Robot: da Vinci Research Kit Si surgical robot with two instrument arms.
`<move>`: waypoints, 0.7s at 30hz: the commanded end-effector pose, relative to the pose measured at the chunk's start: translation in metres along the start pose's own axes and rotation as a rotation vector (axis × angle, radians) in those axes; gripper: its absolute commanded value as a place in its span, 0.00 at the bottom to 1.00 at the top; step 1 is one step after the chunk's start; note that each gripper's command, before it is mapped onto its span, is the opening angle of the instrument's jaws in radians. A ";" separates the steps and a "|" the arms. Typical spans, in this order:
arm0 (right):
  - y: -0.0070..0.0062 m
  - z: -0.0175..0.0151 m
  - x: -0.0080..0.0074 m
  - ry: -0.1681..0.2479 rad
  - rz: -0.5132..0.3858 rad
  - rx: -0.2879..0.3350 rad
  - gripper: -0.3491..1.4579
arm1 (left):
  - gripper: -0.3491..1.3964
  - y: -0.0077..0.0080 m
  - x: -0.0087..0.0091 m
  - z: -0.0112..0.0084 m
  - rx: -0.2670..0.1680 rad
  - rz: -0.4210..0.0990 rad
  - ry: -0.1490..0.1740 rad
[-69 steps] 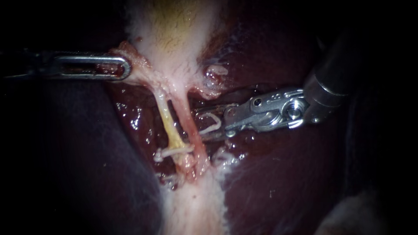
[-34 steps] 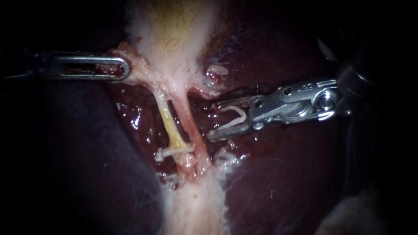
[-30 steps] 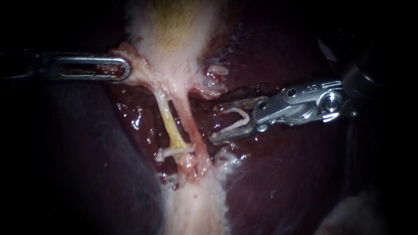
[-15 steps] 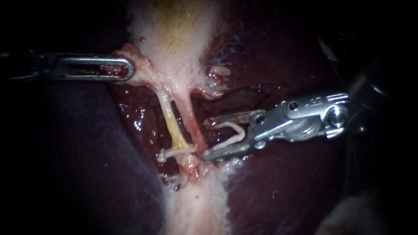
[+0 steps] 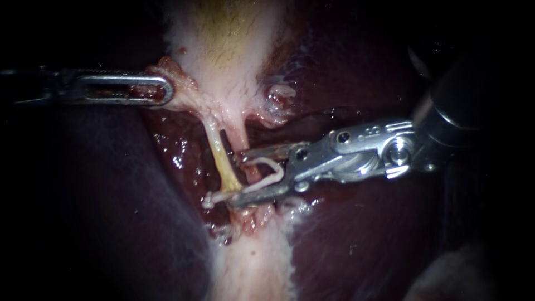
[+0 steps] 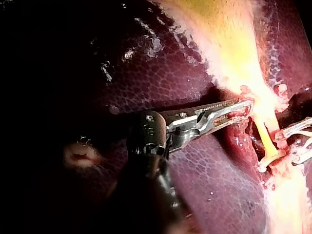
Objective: Clipping second clip left tube
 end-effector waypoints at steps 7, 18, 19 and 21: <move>0.0018 0.0009 -0.0023 -0.004 0.027 -0.005 0.44 | 0.00 0.0007 0.0000 -0.0002 -0.004 0.000 -0.003; 0.0040 0.0027 -0.0042 -0.028 0.026 -0.017 0.44 | 0.00 0.0010 0.0000 -0.0003 -0.007 -0.001 -0.005; 0.0040 0.0028 -0.0041 -0.031 0.027 -0.018 0.44 | 0.00 0.0010 0.0000 -0.0003 -0.007 -0.001 -0.005; 0.0040 0.0031 -0.0039 -0.025 0.033 -0.019 0.44 | 0.00 0.0010 0.0000 -0.0003 -0.007 -0.001 -0.005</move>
